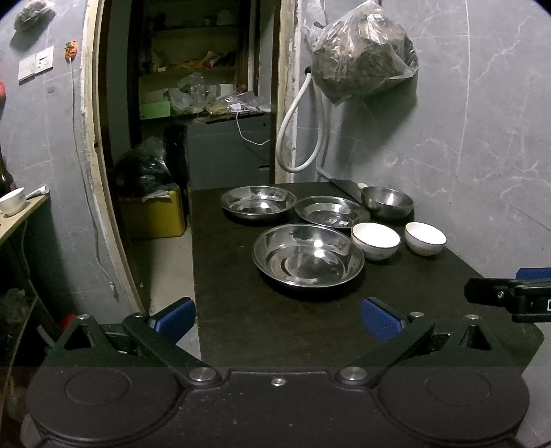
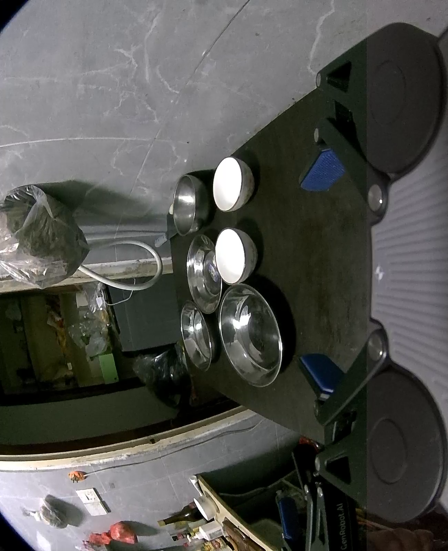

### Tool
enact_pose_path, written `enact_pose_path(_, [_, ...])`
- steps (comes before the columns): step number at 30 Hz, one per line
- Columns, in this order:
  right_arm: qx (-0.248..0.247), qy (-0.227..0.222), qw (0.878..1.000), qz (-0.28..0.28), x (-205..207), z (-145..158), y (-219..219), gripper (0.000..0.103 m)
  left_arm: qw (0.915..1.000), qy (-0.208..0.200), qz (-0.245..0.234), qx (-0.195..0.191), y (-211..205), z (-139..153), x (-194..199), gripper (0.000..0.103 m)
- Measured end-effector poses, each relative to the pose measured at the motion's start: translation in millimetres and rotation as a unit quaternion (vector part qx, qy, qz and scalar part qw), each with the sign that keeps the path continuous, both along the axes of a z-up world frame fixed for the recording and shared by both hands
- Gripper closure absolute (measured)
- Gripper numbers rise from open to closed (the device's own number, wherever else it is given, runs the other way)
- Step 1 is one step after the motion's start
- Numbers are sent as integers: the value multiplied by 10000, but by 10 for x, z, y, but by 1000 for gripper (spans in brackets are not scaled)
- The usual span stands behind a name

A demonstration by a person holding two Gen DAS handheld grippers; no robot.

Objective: Organize plates and bowls

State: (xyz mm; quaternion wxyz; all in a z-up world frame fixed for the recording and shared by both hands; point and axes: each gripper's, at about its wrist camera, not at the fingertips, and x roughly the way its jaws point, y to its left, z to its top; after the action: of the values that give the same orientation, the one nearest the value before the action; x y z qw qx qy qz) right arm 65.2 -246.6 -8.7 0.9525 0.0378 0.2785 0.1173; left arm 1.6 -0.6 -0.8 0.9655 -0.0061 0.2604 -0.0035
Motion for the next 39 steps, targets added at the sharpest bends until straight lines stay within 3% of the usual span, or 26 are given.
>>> enact_pose_path(23, [-8, 54, 10000, -11, 21, -24, 17, 0, 9999, 154, 15, 1, 9, -100, 118, 1])
enact_pose_path(33, [-149, 180, 9997, 71, 179, -51, -20, 0, 9988, 483, 100, -52, -57, -202, 343, 1])
enact_pose_path(39, [-189, 260, 9991, 263, 502, -105, -107, 0, 9959, 864, 280, -20, -124, -284, 650, 1])
